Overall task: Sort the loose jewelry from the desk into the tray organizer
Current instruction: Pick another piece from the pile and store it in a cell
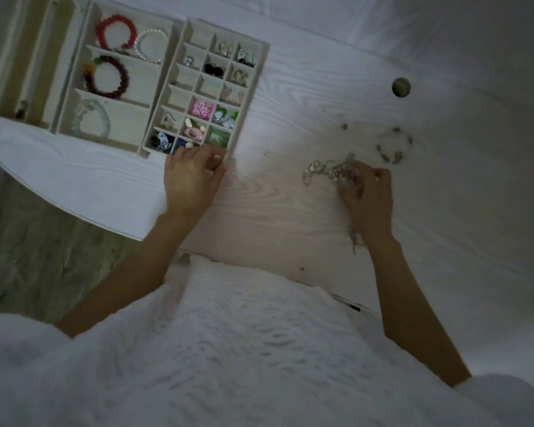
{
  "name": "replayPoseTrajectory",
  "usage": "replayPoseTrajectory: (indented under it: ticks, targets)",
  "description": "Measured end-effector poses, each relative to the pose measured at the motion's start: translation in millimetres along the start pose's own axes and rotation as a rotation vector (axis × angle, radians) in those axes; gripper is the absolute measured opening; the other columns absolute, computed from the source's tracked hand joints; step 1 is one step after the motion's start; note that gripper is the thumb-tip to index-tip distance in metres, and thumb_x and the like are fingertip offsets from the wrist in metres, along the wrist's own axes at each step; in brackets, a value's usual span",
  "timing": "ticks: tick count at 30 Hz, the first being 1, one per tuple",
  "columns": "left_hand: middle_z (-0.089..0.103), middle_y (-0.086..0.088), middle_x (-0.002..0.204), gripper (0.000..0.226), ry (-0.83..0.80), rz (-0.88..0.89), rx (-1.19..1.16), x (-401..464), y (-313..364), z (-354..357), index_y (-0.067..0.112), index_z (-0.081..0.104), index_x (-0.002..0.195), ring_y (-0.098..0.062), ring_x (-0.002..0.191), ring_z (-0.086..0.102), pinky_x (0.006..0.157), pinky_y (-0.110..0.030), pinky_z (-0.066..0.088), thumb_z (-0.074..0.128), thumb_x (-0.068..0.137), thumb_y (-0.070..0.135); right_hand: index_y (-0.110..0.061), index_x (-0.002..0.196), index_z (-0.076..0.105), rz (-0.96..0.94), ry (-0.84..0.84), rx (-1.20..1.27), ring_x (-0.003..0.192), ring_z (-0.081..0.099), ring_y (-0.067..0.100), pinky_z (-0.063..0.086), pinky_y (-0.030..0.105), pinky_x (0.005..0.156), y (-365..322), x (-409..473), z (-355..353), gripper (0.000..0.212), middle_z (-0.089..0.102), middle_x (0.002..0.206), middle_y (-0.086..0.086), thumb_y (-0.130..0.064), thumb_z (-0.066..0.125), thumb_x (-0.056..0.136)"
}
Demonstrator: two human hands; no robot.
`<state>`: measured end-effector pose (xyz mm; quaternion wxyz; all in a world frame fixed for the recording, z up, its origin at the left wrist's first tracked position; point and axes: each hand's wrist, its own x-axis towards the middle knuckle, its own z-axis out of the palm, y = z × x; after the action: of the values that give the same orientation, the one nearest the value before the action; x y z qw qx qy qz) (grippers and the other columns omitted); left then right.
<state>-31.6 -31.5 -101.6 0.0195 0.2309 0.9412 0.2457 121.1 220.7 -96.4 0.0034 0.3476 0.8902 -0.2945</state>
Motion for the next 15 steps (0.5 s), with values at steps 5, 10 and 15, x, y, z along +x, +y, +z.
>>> replayPoseTrajectory:
  ticks: [5,10,15]
  targets:
    - [0.072,-0.002,0.081,0.015,0.02,-0.031,-0.061,-1.2,0.0,3.9,0.016,0.07,0.095,-0.03,0.075,0.061,0.073,-0.042,0.046,0.067,0.081,0.019,-0.005,0.115,0.061,-0.132,0.115,-0.012,0.1,0.053,0.033,0.044,0.036,0.084,-13.7,19.6,7.1,0.038,0.051,0.115,0.021,0.002,0.051,0.079]
    - [0.072,-0.001,0.083,0.015,0.031,-0.052,-0.059,-2.8,1.6,4.7,0.018,0.07,0.097,-0.03,0.077,0.06,0.073,-0.04,0.045,0.067,0.083,0.02,-0.011,0.086,0.068,-0.419,0.125,-0.262,0.086,0.052,0.032,0.034,0.031,0.075,-18.6,21.7,8.8,0.014,0.057,0.092,0.013,-0.006,0.067,0.073]
    - [0.072,-0.001,0.084,0.015,0.043,-0.069,-0.056,-4.7,2.3,5.7,0.018,0.07,0.097,-0.031,0.078,0.059,0.073,-0.042,0.046,0.066,0.082,0.019,-0.011,0.071,0.069,-0.566,0.058,-0.288,0.075,0.055,0.029,0.036,0.031,0.067,-16.2,24.1,14.7,0.007,0.061,0.077,0.007,-0.01,0.076,0.069]
